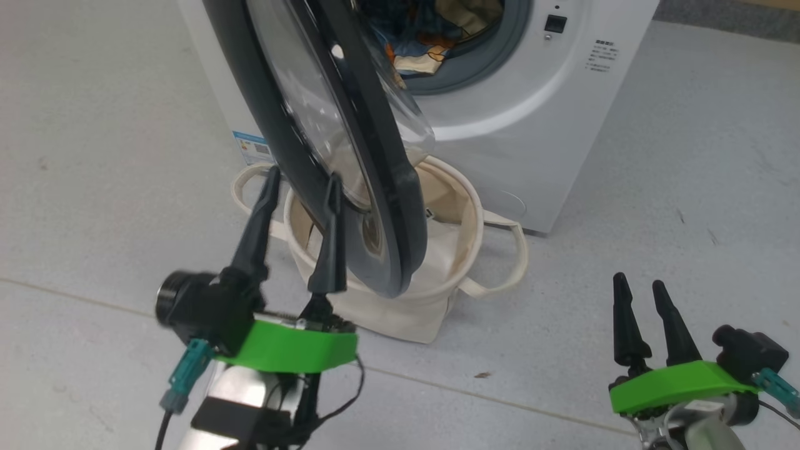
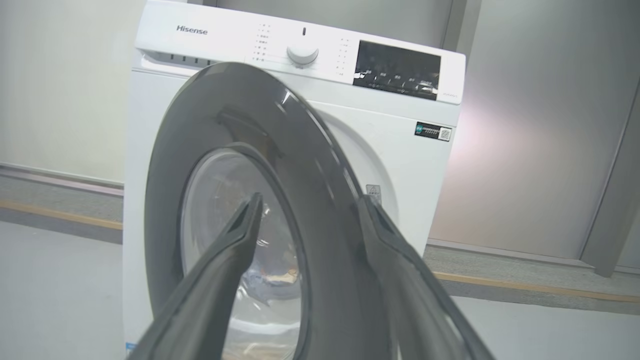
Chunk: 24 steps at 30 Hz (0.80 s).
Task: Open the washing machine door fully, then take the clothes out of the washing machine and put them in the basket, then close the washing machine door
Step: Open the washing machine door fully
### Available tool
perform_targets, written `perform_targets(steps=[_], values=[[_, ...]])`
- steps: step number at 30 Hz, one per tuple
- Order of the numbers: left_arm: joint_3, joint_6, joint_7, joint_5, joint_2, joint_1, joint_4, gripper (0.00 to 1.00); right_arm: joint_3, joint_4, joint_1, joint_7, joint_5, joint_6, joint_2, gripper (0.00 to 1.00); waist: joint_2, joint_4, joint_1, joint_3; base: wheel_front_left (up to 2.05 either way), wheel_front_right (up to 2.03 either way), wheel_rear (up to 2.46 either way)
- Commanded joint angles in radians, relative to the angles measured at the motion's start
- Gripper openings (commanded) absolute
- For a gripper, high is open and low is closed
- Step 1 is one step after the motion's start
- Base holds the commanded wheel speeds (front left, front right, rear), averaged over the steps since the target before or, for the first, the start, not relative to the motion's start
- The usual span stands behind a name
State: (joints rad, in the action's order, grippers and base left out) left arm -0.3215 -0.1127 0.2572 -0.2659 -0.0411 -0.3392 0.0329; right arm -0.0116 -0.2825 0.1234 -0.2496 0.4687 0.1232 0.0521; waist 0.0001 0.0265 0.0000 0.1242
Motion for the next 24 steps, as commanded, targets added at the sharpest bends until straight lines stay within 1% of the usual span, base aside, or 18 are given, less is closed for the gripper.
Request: perform_targets(steps=[1,2,3,8,9,12,15,24], values=[[0.012,0.004,0.005,0.009,-0.009,-0.054,-0.066,0.97,-0.024,0.028,0.038,-0.012,0.008,0.008,-0.002,1.00,-0.0001,-0.006,0.0000,0.004,0.00,0.00,0.00],[-0.001,0.002,0.005,0.010,-0.009,-0.064,-0.090,0.11,-0.026,0.028,0.041,-0.012,0.010,0.008,-0.002,1.00,-0.0001,-0.011,0.0000,0.007,0.00,0.00,0.00],[-0.017,0.001,0.005,0.007,-0.009,-0.074,-0.110,0.00,-0.027,0.028,0.044,-0.012,0.013,0.008,-0.002,1.00,-0.0001,-0.015,0.0000,0.010,0.00,0.00,0.00],[-0.116,-0.013,-0.008,-0.001,-0.009,-0.124,-0.152,0.00,-0.026,0.034,0.055,-0.012,0.028,0.008,-0.002,1.00,-0.0001,-0.036,0.0000,0.030,0.00,0.00,0.00],[-0.159,-0.022,-0.030,-0.016,-0.009,-0.151,-0.147,0.00,-0.026,0.035,0.058,-0.012,0.032,0.008,-0.002,1.00,-0.0001,-0.042,0.0000,0.040,0.00,0.00,0.00],[-0.219,-0.037,-0.077,-0.022,-0.009,-0.197,-0.101,0.00,-0.034,0.036,0.068,-0.012,0.037,0.008,-0.002,1.00,-0.0001,-0.053,0.0000,0.053,0.00,0.00,0.00],[-0.270,-0.064,-0.105,-0.049,-0.009,-0.236,-0.052,0.00,-0.038,0.040,0.076,-0.012,0.044,0.008,-0.002,1.00,-0.0001,-0.063,0.0000,0.062,0.00,0.00,0.00],[-0.402,-0.151,-0.118,-0.140,-0.009,-0.303,0.100,0.00,-0.040,0.039,0.082,-0.012,0.059,0.008,-0.002,1.00,-0.0001,-0.079,0.0000,0.076,0.00,0.00,0.00]])
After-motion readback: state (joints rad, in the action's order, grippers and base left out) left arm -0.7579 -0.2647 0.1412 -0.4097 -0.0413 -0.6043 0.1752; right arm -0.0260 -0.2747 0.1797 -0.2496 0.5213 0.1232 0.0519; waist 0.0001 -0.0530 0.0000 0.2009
